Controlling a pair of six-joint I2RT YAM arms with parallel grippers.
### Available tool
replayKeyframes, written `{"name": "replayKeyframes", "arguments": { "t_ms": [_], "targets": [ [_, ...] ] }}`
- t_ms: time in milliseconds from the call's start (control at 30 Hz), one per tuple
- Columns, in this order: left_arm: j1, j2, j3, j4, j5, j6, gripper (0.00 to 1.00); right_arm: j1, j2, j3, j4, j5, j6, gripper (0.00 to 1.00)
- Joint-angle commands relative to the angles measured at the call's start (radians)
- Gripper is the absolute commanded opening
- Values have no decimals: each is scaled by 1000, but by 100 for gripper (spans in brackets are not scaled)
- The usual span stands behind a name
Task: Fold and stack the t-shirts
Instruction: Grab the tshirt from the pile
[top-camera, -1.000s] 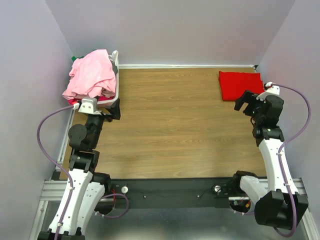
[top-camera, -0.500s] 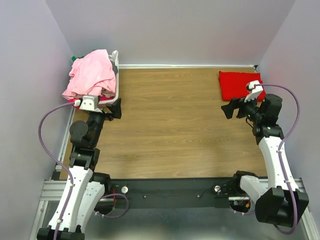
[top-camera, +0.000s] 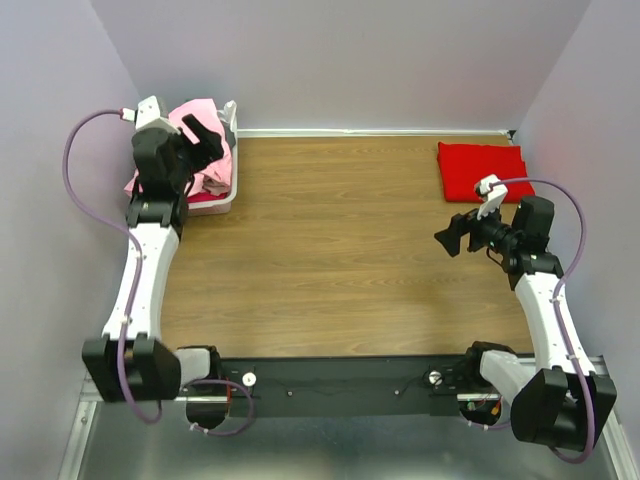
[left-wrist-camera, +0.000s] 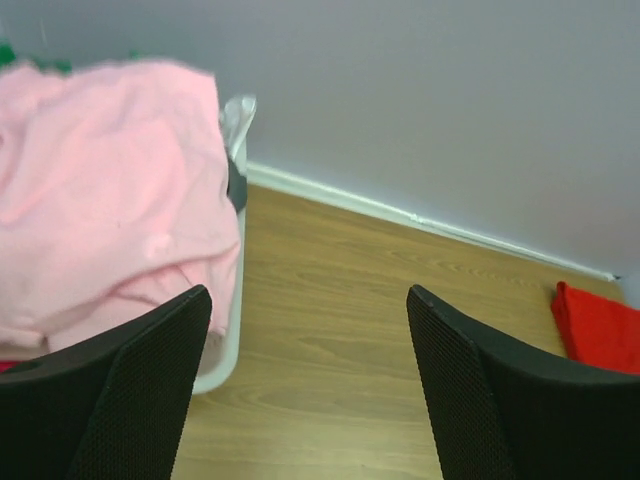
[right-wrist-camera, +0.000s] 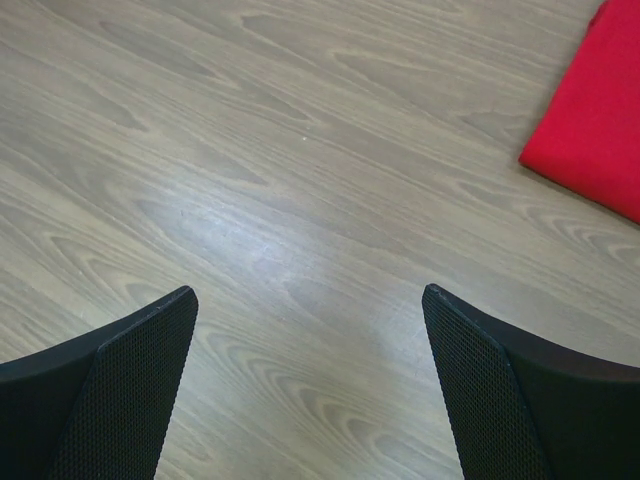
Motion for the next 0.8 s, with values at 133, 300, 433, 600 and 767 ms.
{"name": "replayKeyframes", "arguments": {
  "t_ms": [133, 300, 433, 600, 767],
  "targets": [
    [73, 275, 198, -327, -182, -297, 79, 1, 6, -1, -45, -44, -21, 100],
    [100, 331, 203, -330, -223, -309, 79, 1, 12, 3, -49, -53, -22, 100],
    [107, 383, 206, -330, -237, -335, 79, 1, 12, 3, -51, -47, -22, 100],
    [109, 436, 240, -315, -245, -355, 79, 1, 17, 3, -52, -49, -24, 100],
    [110, 499, 298, -322, -272, -365, 79, 1, 23, 3, -55, -52, -27, 100]
  ]
}}
